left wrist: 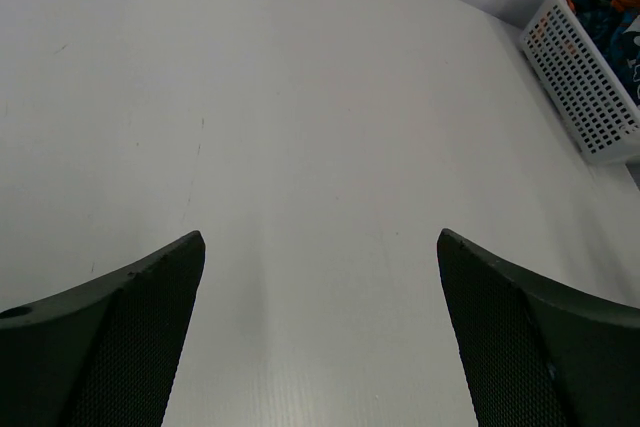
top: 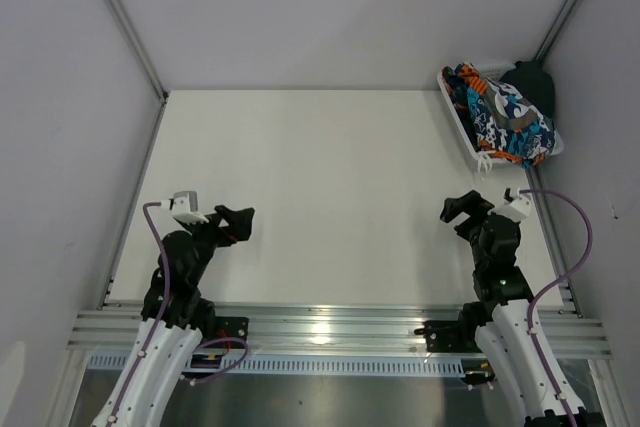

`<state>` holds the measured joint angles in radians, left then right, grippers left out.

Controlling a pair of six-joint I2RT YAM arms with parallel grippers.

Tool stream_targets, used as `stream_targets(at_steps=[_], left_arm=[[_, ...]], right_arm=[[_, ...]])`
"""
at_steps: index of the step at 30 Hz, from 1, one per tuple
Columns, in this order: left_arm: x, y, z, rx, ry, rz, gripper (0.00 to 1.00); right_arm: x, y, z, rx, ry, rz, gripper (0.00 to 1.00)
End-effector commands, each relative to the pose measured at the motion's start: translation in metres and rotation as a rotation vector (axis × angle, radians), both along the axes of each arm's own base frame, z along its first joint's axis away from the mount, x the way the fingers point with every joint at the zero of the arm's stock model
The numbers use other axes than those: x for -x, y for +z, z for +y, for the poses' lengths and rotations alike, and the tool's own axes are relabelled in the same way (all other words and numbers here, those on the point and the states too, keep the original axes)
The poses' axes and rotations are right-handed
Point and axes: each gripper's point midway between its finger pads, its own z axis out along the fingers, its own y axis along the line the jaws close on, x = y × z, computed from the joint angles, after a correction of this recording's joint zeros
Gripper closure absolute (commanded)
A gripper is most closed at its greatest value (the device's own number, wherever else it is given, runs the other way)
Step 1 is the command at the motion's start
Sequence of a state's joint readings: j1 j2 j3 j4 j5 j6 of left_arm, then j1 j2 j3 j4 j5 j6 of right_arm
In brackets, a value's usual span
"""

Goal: Fold and stack the shorts
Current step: Grab the shorts from the pile

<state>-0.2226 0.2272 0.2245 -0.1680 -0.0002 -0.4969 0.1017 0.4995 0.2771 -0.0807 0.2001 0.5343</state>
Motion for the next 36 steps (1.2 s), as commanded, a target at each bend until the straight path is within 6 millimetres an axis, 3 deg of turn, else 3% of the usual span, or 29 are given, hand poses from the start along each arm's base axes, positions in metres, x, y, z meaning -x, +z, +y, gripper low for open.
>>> stream_targets(at_steps=[1,6,7,8,9,10,11,12,13,14,17,22,23,26,29,30,36], left_arm=[[0.001,0.016,-0.009,0.023,-0.050,-0.063,0.01],[0.003,0.021,-0.011,0.026,-0.061,-0.081,0.01],[0.003,0.021,-0.011,0.028,-0.062,-0.079,0.01],[0.003,0.020,-0.013,0.030,-0.074,-0.077,0.01],[0.003,0.021,-0.015,0.034,-0.083,-0.081,0.01],[0.003,0.021,-0.016,0.037,-0.089,-0.078,0.01],[0.003,0.020,-0.019,0.042,-0.103,-0.075,0.01],[0.003,0.020,-0.020,0.044,-0.111,-0.073,0.01],[0.003,0.021,-0.021,0.045,-0.117,-0.074,0.01],[0.003,0.021,-0.023,0.048,-0.127,-0.066,0.01],[0.002,0.020,-0.024,0.045,-0.130,-0.054,0.01],[0.004,0.024,-0.023,0.046,-0.129,-0.072,0.01],[0.005,0.024,-0.023,0.046,-0.129,-0.074,0.01],[0.005,0.025,-0.024,0.048,-0.132,-0.078,0.01],[0.005,0.023,-0.024,0.047,-0.137,-0.072,0.01],[0.005,0.024,-0.025,0.048,-0.140,-0.072,0.01],[0.004,0.023,-0.025,0.031,-0.137,-0.069,0.01]], right_arm=[[-0.004,0.017,-0.006,0.015,-0.034,-0.030,0.00],[-0.008,0.014,-0.022,0.016,-0.125,0.036,0.01],[-0.016,0.037,-0.024,0.014,-0.135,0.014,0.00],[-0.021,0.044,-0.027,0.023,-0.144,0.027,0.01],[-0.022,0.045,-0.037,0.045,-0.167,0.077,0.01],[-0.038,0.064,-0.042,0.057,-0.177,0.096,0.01],[-0.040,0.062,-0.049,0.064,-0.194,0.154,0.06],[-0.045,0.066,-0.070,0.062,-0.249,0.177,0.07],[-0.054,0.056,-0.075,0.050,-0.240,0.242,0.09],[-0.061,0.072,-0.084,0.036,-0.259,0.233,0.11],[-0.069,0.076,-0.120,0.015,-0.371,0.235,0.14],[-0.080,0.076,-0.154,0.007,-0.499,0.231,0.18],[-0.085,0.068,-0.162,0.010,-0.530,0.257,0.19],[-0.099,0.071,-0.178,0.009,-0.569,0.239,0.21],[-0.109,0.061,-0.197,-0.013,-0.605,0.241,0.27],[-0.114,0.053,-0.200,-0.045,-0.604,0.251,0.28],[-0.136,0.046,-0.213,-0.069,-0.604,0.224,0.34]])
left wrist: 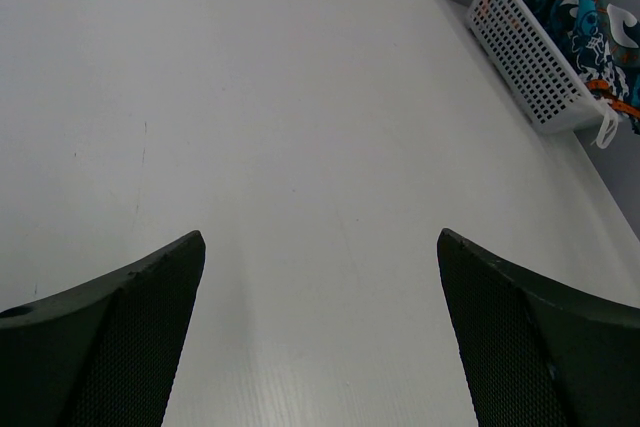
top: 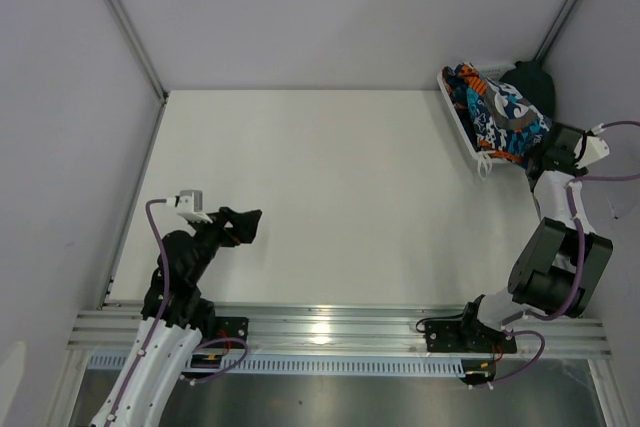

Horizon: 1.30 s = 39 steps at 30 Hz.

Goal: Fold and stack the shorts
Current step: Grab the shorts from the pile

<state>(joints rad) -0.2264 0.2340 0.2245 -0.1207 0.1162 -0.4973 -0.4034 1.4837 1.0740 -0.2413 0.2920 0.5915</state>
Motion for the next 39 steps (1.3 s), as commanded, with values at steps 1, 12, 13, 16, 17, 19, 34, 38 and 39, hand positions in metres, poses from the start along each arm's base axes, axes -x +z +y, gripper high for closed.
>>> stream_targets(at_steps=[1,12,13,16,17,19,34,38,39], left_arm=[[0.000,0.013,-0.005,0.001,-0.019,-0.033,0.01],[-0.001,0.011,-0.013,-0.025,-0.030,-0.030,0.01],[-0.001,0.010,-0.013,-0.028,-0.031,-0.027,0.01],[-0.001,0.010,-0.014,-0.038,-0.025,-0.023,0.01],[-0.001,0.011,-0.014,-0.038,-0.027,-0.024,0.01],[-0.001,0.011,-0.017,-0.040,-0.036,-0.022,0.01],[-0.003,0.010,-0.015,-0.050,-0.019,-0.019,0.01],[-0.003,0.009,-0.015,-0.051,-0.021,-0.017,0.01],[-0.003,0.008,-0.015,-0.050,-0.021,-0.014,0.01]], right_arm=[[-0.026,0.026,-0.008,0.027,0.001,-0.105,0.35],[-0.051,0.024,-0.010,0.057,0.019,-0.159,0.47],[-0.052,0.026,-0.010,0.061,0.019,-0.160,0.51],[-0.054,0.029,-0.005,0.067,0.030,-0.166,0.60],[-0.055,0.030,-0.003,0.072,0.037,-0.168,0.62],[-0.057,0.033,-0.002,0.079,0.037,-0.173,0.76],[-0.082,0.139,0.060,0.291,0.157,-0.227,1.00],[-0.091,0.216,0.114,0.338,0.356,-0.381,1.00],[-0.089,0.241,0.129,0.352,0.409,-0.436,1.00]])
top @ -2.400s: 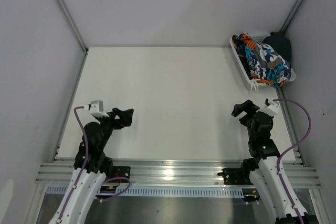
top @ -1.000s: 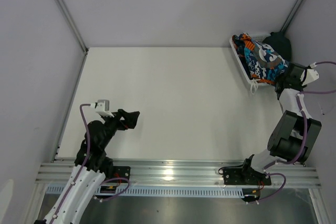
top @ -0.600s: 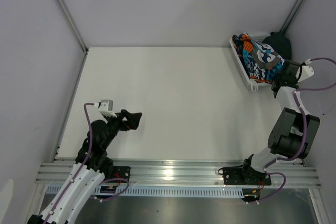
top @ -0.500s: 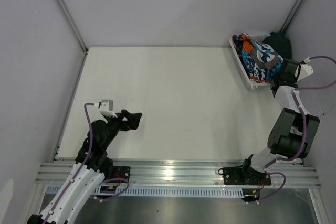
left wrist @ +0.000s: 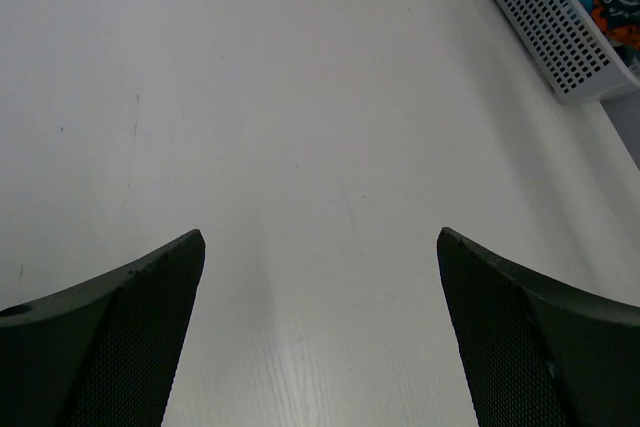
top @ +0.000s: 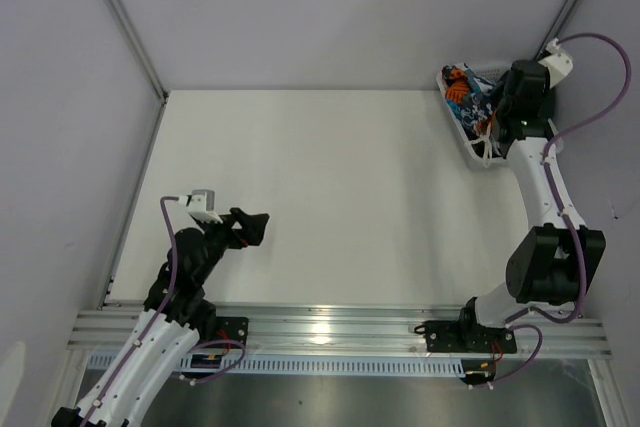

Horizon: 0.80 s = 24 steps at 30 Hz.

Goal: Fold and stack the shorts
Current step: Grab the shorts from the pile, then move the shorts to the center of the board

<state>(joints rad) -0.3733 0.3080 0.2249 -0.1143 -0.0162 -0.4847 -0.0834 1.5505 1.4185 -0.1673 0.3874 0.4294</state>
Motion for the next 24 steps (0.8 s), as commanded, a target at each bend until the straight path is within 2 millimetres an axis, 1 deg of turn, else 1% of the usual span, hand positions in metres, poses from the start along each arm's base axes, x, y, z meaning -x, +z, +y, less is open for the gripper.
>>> stream_targets(at_steps=[1,3,4,5,6,7,8,9,10,11,12,13,14,15,17,18,20,22,23,24], left_arm=[[-0.004,0.025,-0.001,0.003,-0.001,-0.069,0.01],[-0.005,0.025,-0.001,0.002,-0.001,-0.068,0.01],[-0.005,0.024,-0.001,0.001,-0.001,-0.066,0.01],[-0.005,0.024,-0.001,0.001,0.002,-0.066,0.01],[-0.005,0.025,-0.001,0.000,0.000,-0.068,0.01],[-0.005,0.024,0.000,0.001,0.005,-0.066,0.01],[-0.005,0.024,0.000,-0.002,0.006,-0.066,0.01],[-0.006,0.024,0.000,-0.002,0.009,-0.066,0.01],[-0.006,0.025,0.001,-0.003,0.011,-0.068,0.01],[-0.006,0.025,0.001,-0.004,0.012,-0.071,0.01],[-0.006,0.027,0.001,-0.002,0.012,-0.075,0.01],[-0.006,0.028,0.000,-0.002,0.007,-0.082,0.01],[-0.005,0.030,0.000,0.000,0.002,-0.089,0.01],[-0.005,0.034,-0.001,0.005,-0.003,-0.099,0.01],[-0.002,0.043,-0.008,0.035,-0.042,-0.121,0.01],[0.000,0.048,-0.011,0.048,-0.059,-0.129,0.01],[0.005,0.064,-0.018,0.094,-0.096,-0.159,0.01],[0.009,0.073,-0.021,0.123,-0.113,-0.170,0.01],[0.014,0.086,-0.024,0.153,-0.137,-0.187,0.01],[0.017,0.091,-0.025,0.168,-0.145,-0.190,0.01]], right_arm=[[0.015,0.114,0.049,0.100,0.192,-0.213,1.00],[0.030,0.159,0.082,0.114,0.344,-0.293,1.00],[0.037,0.173,0.104,0.111,0.415,-0.318,1.00],[0.051,0.192,0.123,0.115,0.509,-0.355,1.00],[0.062,0.201,0.137,0.116,0.569,-0.369,1.00],[0.076,0.225,0.148,0.121,0.617,-0.414,1.00],[0.092,0.238,0.172,0.121,0.713,-0.440,1.00],[0.106,0.246,0.182,0.119,0.760,-0.445,1.00],[0.124,0.269,0.191,0.125,0.796,-0.492,1.00],[0.139,0.276,0.212,0.118,0.882,-0.507,1.00],[0.147,0.275,0.220,0.112,0.918,-0.485,1.00],[0.162,0.292,0.225,0.114,0.941,-0.523,1.00],[0.171,0.296,0.233,0.109,0.977,-0.529,1.00],[0.183,0.297,0.245,0.101,1.026,-0.531,1.00],[0.206,0.311,0.252,0.081,1.072,-0.570,1.00],[0.219,0.313,0.261,0.072,1.118,-0.574,1.00],[0.234,0.322,0.262,0.052,1.135,-0.591,1.00],[0.251,0.328,0.262,0.031,1.160,-0.605,1.00],[0.252,0.325,0.262,0.002,1.160,-0.586,1.00],[0.251,0.319,0.263,-0.014,1.158,-0.566,1.00]])
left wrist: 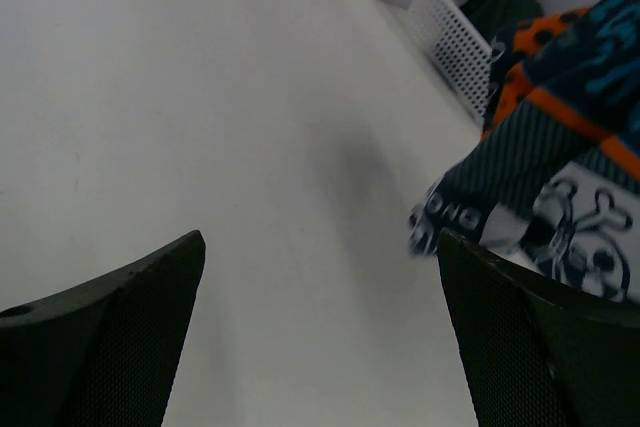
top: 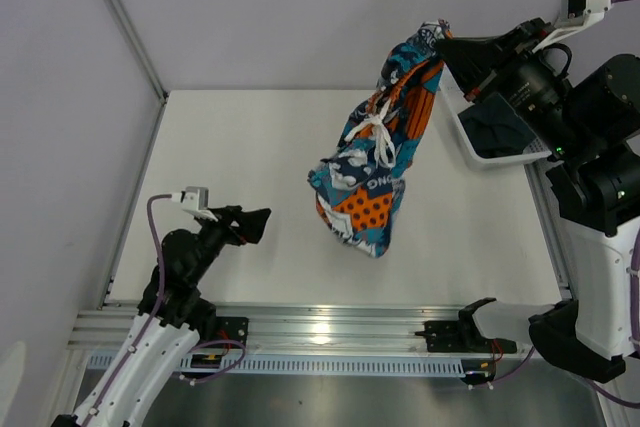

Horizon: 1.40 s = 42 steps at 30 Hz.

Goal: Fold and stack the shorts
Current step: Move the shorts to the center of the board

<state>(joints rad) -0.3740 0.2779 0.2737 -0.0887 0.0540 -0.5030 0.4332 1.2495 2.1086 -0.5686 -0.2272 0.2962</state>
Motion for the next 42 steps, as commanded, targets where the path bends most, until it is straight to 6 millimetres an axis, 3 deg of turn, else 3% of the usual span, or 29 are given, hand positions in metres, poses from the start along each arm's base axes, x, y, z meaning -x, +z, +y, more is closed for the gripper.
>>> stream_targets(at_steps=[1,6,7,8,9,10,12,16,23,27,33,38,42], left_arm=[[0.015,0.062,-0.015,0.133,-0.087,-0.103,0.01],[0.038,0.115,-0.013,0.207,-0.127,-0.162,0.01],[0.041,0.120,-0.012,0.216,-0.127,-0.165,0.01],[0.050,0.142,-0.010,0.231,-0.137,-0.205,0.01],[0.054,0.147,-0.012,0.229,-0.156,-0.208,0.01],[0.056,0.150,-0.014,0.223,-0.172,-0.210,0.01],[0.062,0.165,-0.017,0.221,-0.208,-0.227,0.01],[0.066,0.170,-0.043,0.206,-0.365,-0.203,0.01],[0.037,0.149,-0.057,0.176,-0.378,-0.142,0.01],[0.028,0.153,-0.064,0.158,-0.402,-0.150,0.01],[0.025,0.170,-0.073,0.134,-0.462,-0.223,0.01],[0.029,0.178,-0.074,0.134,-0.486,-0.276,0.01],[0.042,0.183,-0.079,0.134,-0.558,-0.344,0.01]], right_arm=[[0.015,-0.009,0.003,-0.012,0.052,0.059,1.00],[0.012,-0.051,0.009,-0.009,0.071,0.162,1.00],[0.004,-0.075,0.015,0.010,0.080,0.219,1.00],[0.006,-0.080,0.017,0.003,0.095,0.229,1.00],[0.005,-0.088,0.020,0.005,0.109,0.246,1.00],[-0.001,-0.110,0.027,0.020,0.125,0.295,1.00],[-0.003,-0.120,0.031,0.014,0.133,0.307,1.00],[-0.010,-0.147,0.043,0.025,0.139,0.348,1.00],[-0.023,-0.189,0.082,0.105,0.226,0.422,1.00],[-0.012,-0.208,0.117,0.216,0.325,0.415,1.00],[0.035,-0.237,0.161,0.406,0.565,0.329,1.00],[0.074,-0.258,0.170,0.516,0.703,0.277,1.00],[0.084,-0.274,0.168,0.557,0.727,0.291,1.00]])
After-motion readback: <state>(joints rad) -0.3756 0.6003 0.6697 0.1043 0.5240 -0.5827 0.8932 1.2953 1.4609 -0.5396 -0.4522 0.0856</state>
